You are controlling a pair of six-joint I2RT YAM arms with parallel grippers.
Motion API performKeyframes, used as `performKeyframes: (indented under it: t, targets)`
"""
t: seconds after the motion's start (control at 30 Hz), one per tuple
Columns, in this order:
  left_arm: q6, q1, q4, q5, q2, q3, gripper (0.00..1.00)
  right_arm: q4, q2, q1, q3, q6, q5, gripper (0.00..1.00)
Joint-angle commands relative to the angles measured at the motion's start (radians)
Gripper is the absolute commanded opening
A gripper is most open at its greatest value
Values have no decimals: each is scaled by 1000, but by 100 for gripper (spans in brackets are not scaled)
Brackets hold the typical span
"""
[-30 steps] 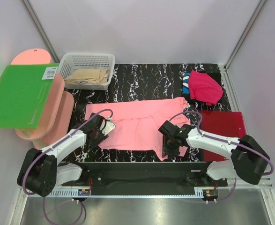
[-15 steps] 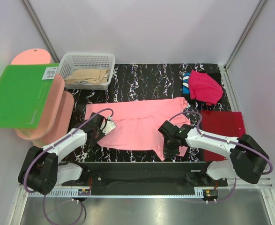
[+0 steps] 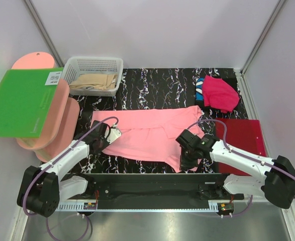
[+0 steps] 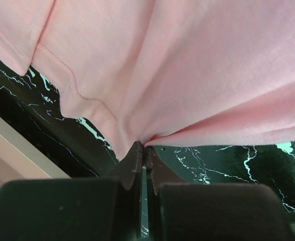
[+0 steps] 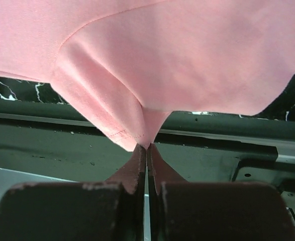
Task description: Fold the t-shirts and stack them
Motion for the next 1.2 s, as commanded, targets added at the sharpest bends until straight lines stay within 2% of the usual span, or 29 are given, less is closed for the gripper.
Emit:
performKeyframes:
  t: [0.0,0.27,0.5,0.73,0.93,1.17]
  targets:
    - [27,7,-28,-11,-35,21,0,-70,-31,10,27,14,-21,0]
    - [49,7,-174,43,-106,51,2,-150,-100,13,46,19,-40,0]
    - [78,7,-259,82,-127,129,5,-213,-116,13,171,14,6,0]
    - [125,7,-299,78,-63,208,9,-228,-64,12,250,-36,43,0]
    - [167,9,-274,55,61,291,9,-251,56,-7,372,-114,175,0]
    - [199,24,-234,32,216,395,9,-185,154,-184,450,-236,152,0]
